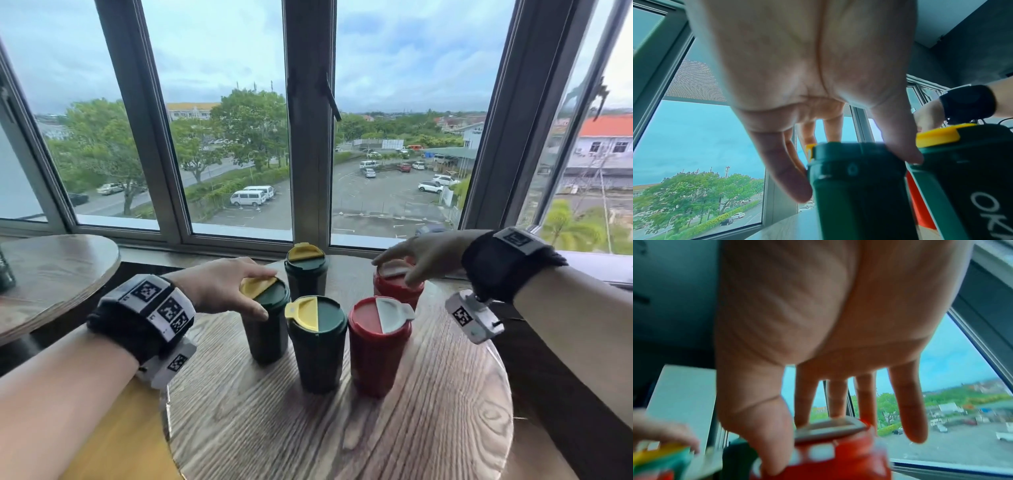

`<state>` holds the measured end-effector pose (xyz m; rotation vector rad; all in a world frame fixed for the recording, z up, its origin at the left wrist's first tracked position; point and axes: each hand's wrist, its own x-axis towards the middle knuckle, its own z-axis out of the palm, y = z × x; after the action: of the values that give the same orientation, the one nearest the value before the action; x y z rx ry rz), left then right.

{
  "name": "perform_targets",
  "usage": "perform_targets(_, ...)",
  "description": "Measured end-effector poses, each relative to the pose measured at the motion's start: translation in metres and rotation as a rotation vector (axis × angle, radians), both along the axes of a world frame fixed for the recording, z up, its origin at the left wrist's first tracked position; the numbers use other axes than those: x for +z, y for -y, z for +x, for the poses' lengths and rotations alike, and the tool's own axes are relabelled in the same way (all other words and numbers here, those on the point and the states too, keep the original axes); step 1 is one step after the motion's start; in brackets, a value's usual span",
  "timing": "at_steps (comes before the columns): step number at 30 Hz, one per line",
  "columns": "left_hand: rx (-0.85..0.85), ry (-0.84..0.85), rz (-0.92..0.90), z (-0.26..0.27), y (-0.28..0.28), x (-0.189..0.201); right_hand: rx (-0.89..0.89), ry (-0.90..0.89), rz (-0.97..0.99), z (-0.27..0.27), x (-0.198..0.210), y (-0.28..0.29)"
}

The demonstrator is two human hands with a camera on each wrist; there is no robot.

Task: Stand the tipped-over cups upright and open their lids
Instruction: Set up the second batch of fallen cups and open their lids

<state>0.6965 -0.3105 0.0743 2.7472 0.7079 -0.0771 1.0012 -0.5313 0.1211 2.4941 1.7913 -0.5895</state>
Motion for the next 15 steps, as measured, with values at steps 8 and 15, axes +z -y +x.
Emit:
perform_targets(8, 0.030, 0.031, -0.009, -0.003, 0.006, -0.003, -0.119, 0.431, 0.094, -0.002, -0.023, -0.003)
perform_targets(15, 0.077, -0.006, 0.053, 0.003, 0.008, -0.001, -0.176, 0.001, 0.100, 0.012, -0.020, -0.002)
